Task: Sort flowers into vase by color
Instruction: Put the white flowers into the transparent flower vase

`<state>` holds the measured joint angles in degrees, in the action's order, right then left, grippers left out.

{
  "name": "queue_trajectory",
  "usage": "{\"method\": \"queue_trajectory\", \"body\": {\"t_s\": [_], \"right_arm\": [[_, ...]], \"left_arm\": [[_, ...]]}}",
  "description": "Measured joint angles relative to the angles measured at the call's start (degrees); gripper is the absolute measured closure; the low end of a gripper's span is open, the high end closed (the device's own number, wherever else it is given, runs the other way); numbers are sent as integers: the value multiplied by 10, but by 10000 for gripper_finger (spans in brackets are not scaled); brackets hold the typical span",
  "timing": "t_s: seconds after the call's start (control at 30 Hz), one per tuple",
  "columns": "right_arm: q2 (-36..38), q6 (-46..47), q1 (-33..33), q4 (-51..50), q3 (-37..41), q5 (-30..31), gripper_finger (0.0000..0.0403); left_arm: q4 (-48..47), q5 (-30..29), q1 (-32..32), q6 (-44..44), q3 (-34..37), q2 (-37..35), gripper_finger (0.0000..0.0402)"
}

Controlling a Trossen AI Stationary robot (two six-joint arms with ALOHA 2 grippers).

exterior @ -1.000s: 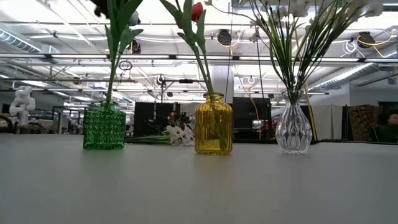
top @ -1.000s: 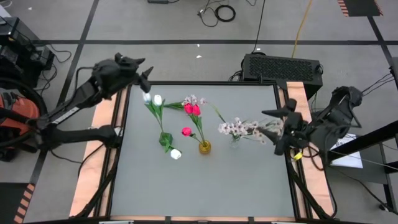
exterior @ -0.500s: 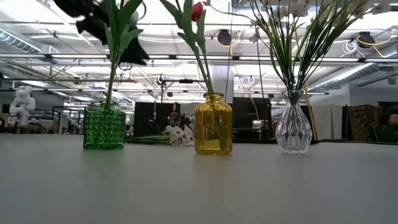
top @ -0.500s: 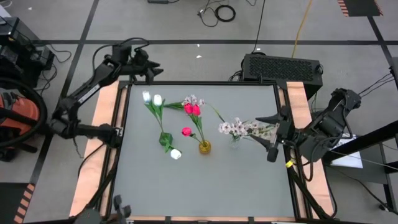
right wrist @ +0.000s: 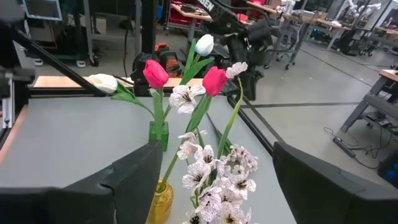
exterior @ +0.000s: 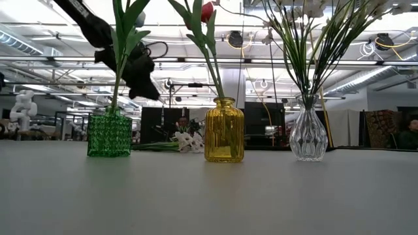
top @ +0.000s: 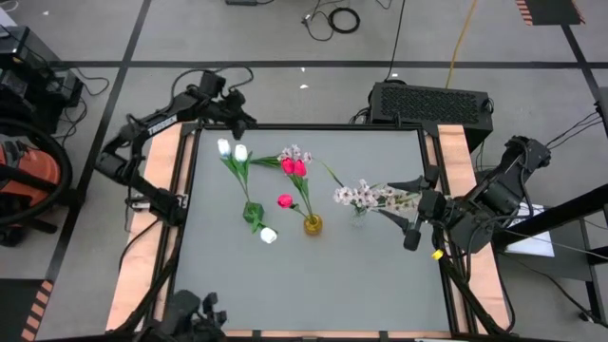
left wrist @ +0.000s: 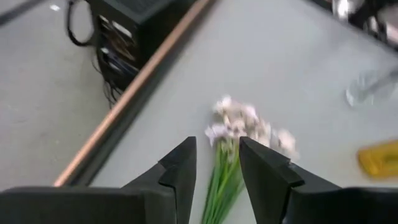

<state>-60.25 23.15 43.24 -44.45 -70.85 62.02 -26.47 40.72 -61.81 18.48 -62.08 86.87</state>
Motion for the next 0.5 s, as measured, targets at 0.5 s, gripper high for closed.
{"method": "queue_trajectory", "body": {"t_s": [0.5], "right_arm": [[0, 0, 0, -4, 0, -5, 106]], "left_arm": [[-5, -63, 84, 95, 87, 58, 214]]}}
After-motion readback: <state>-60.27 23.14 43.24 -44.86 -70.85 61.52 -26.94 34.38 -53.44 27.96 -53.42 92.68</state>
